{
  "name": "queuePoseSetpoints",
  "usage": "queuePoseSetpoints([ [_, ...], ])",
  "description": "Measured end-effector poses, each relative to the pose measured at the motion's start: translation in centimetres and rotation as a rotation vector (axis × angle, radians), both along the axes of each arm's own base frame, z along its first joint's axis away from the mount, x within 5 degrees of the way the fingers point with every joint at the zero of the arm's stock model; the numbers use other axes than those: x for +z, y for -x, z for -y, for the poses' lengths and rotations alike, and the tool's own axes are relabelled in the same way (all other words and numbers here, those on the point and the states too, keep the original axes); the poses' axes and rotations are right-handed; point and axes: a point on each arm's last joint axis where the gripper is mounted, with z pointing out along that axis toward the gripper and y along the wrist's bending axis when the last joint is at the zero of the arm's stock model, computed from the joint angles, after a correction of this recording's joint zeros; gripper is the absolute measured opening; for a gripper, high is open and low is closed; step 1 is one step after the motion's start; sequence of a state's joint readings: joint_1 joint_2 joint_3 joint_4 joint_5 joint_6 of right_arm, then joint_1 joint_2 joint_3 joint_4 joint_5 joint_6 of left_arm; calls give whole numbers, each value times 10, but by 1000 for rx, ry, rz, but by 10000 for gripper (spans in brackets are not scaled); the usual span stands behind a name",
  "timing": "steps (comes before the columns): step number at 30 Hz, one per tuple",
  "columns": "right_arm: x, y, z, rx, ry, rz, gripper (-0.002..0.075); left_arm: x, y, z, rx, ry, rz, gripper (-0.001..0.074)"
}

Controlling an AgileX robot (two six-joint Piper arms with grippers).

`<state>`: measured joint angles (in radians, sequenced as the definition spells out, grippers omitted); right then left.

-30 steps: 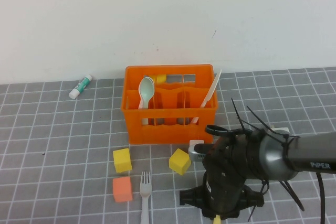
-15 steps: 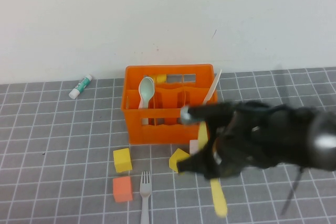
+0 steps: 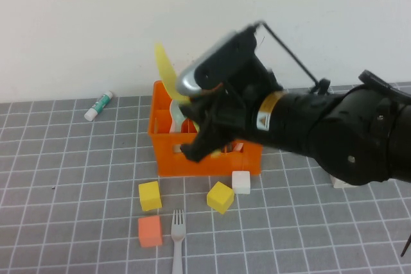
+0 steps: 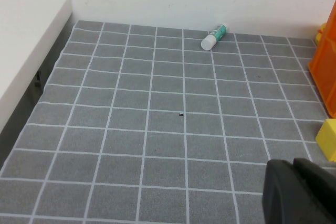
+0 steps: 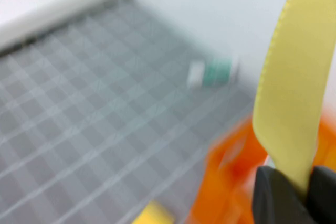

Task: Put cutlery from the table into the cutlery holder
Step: Place the knife on the box

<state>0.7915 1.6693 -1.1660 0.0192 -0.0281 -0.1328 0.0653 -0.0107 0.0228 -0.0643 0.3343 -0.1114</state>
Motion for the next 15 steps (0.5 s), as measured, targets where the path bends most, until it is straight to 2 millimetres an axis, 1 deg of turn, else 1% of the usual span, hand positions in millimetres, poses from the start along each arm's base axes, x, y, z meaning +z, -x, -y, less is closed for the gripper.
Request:
queuePoseSetpoints([
  [2,8,-4,-1,25,-16,134,114,0,0,0,0,0,0,-1],
  [4,14,-12,2,9,-45,219,114,0,0,0,0,0,0,-1],
  [6,15,-23,8,-31,-80,265,114,0,0,0,0,2,0,-1],
  [8,13,-37,17,-84,-114,283,114,0,0,0,0,2,0,-1],
  [11,3,-52,26,-135,-132,289,114,0,0,0,0,2,0,-1],
  [15,-19,-69,32,-193,-137,264,114,0,0,0,0,2,0,-1],
])
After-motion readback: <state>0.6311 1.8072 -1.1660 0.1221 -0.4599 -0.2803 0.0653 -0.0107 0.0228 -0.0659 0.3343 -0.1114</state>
